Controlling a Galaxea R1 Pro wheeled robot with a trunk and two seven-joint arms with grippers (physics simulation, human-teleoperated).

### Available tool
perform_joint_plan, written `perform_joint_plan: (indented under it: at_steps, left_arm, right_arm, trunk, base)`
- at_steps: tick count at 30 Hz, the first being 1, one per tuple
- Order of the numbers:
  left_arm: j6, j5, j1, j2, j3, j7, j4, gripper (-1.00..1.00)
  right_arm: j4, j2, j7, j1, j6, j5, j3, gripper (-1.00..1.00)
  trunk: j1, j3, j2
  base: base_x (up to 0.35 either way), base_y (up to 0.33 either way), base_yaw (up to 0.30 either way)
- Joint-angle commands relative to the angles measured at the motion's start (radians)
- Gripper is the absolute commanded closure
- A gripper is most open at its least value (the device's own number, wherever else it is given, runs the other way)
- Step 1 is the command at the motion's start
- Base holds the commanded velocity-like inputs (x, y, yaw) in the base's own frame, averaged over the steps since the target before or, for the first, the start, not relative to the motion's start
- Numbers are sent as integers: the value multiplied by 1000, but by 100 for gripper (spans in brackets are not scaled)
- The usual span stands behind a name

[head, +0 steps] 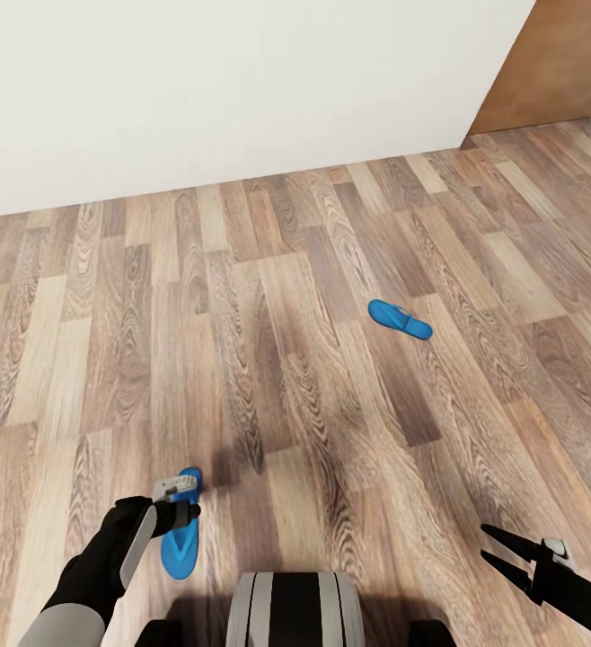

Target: In the bedroom, move the book from the bed onto either nightstand, and place the two sandals side by side next to the bed.

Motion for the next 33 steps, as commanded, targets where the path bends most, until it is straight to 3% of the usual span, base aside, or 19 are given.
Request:
perform_joint_plan:
  at_steps: [1,28,33]
  left_arm:
    - [5,9,0,0,1,3,-1,-100]
    - [6,13,0,-2,1,3,-2,-100]
    - [6,13,0,-2,0,3,-1,-100]
  right_arm:
    - [0,0,1,0,5,-2,0,-100]
    - [0,0,1,0,5,-2,0,-100]
    - [0,0,2,0,5,-2,0,-100]
  trunk:
    - [0,-1,0]
    - [0,-4,0]
    - [3,-24,-2]
  base:
    - [23,16,0]
    - [2,1,0]
    - [0,0,0]
